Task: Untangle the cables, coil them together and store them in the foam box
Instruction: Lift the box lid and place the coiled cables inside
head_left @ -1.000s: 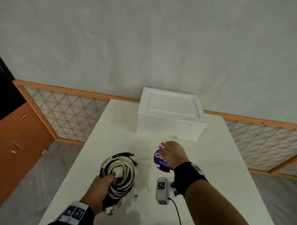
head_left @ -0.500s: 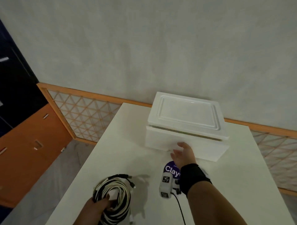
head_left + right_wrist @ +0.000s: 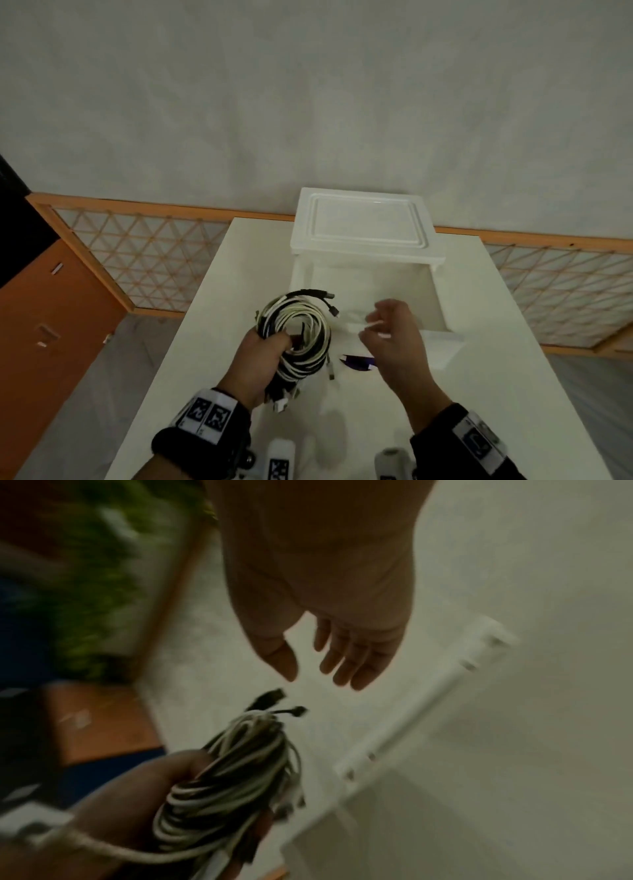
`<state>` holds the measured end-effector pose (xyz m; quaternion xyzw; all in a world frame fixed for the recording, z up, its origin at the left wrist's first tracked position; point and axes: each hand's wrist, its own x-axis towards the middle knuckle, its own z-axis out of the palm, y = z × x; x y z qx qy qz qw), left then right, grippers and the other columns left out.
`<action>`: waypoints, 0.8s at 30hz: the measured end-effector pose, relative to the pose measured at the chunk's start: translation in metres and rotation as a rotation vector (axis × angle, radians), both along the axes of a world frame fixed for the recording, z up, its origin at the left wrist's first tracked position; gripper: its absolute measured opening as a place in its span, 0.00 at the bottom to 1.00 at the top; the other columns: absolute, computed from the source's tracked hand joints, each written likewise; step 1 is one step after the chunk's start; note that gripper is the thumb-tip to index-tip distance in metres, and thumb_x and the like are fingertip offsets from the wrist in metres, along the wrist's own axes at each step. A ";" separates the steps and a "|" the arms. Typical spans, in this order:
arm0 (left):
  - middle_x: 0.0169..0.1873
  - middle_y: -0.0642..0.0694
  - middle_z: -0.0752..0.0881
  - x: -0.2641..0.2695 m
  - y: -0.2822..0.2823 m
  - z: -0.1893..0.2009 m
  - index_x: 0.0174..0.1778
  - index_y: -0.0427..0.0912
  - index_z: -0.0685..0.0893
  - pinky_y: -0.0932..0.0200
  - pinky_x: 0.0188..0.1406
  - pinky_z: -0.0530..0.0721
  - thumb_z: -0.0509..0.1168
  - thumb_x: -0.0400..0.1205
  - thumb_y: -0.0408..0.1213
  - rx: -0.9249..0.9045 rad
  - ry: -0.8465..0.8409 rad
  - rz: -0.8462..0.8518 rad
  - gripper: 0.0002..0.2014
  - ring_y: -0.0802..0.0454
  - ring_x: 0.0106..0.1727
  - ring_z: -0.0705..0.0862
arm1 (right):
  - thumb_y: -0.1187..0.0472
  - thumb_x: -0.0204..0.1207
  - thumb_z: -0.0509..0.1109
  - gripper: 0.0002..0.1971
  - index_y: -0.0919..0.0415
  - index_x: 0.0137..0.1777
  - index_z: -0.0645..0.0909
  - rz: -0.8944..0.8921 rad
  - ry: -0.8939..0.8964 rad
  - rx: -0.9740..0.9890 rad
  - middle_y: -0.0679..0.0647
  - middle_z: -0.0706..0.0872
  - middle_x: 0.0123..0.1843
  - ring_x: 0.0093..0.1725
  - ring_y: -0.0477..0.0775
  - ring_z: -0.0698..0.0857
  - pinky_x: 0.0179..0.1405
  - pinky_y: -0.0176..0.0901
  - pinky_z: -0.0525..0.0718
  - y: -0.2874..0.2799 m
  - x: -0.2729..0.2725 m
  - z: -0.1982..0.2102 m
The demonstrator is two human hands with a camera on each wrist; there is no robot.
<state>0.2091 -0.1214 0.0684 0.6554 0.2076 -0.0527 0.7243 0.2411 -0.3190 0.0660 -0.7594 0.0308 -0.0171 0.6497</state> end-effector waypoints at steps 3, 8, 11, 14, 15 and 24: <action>0.42 0.44 0.92 0.012 -0.017 0.009 0.45 0.45 0.92 0.50 0.48 0.86 0.66 0.68 0.33 0.079 -0.111 -0.191 0.12 0.44 0.48 0.90 | 0.57 0.64 0.73 0.36 0.52 0.74 0.64 0.298 -0.560 -0.649 0.43 0.72 0.71 0.72 0.42 0.69 0.73 0.32 0.65 0.009 0.009 0.038; 0.47 0.48 0.91 0.029 -0.027 0.033 0.52 0.50 0.88 0.50 0.58 0.85 0.63 0.67 0.38 0.240 -0.272 -0.356 0.18 0.53 0.51 0.89 | 0.60 0.65 0.74 0.26 0.52 0.65 0.77 0.481 -0.411 -0.753 0.50 0.86 0.56 0.56 0.51 0.84 0.55 0.39 0.78 0.015 0.041 0.060; 0.48 0.49 0.91 0.044 -0.025 0.043 0.53 0.52 0.87 0.50 0.59 0.84 0.65 0.68 0.40 0.252 -0.322 -0.367 0.18 0.53 0.52 0.89 | 0.62 0.65 0.74 0.17 0.57 0.55 0.79 0.429 -0.404 -0.699 0.54 0.88 0.46 0.46 0.55 0.86 0.44 0.44 0.81 0.015 0.051 0.072; 0.52 0.50 0.91 0.060 -0.026 0.048 0.58 0.52 0.86 0.52 0.61 0.83 0.67 0.69 0.43 0.171 -0.375 -0.356 0.21 0.53 0.56 0.88 | 0.63 0.66 0.70 0.14 0.62 0.52 0.78 0.416 -0.432 -0.811 0.60 0.87 0.43 0.43 0.61 0.84 0.38 0.44 0.76 0.022 0.070 0.085; 0.53 0.50 0.90 0.068 -0.026 0.047 0.59 0.53 0.86 0.52 0.61 0.82 0.67 0.70 0.42 0.160 -0.381 -0.346 0.20 0.53 0.57 0.87 | 0.63 0.67 0.69 0.12 0.62 0.51 0.77 0.411 -0.440 -0.845 0.60 0.87 0.42 0.43 0.62 0.84 0.37 0.45 0.75 0.025 0.079 0.088; 0.52 0.45 0.89 0.104 -0.009 -0.007 0.55 0.46 0.83 0.49 0.59 0.82 0.69 0.73 0.63 0.058 -0.198 -0.143 0.25 0.51 0.53 0.87 | 0.60 0.72 0.66 0.07 0.63 0.47 0.76 0.352 -0.268 -0.943 0.58 0.85 0.43 0.45 0.61 0.83 0.38 0.43 0.73 0.021 0.151 0.067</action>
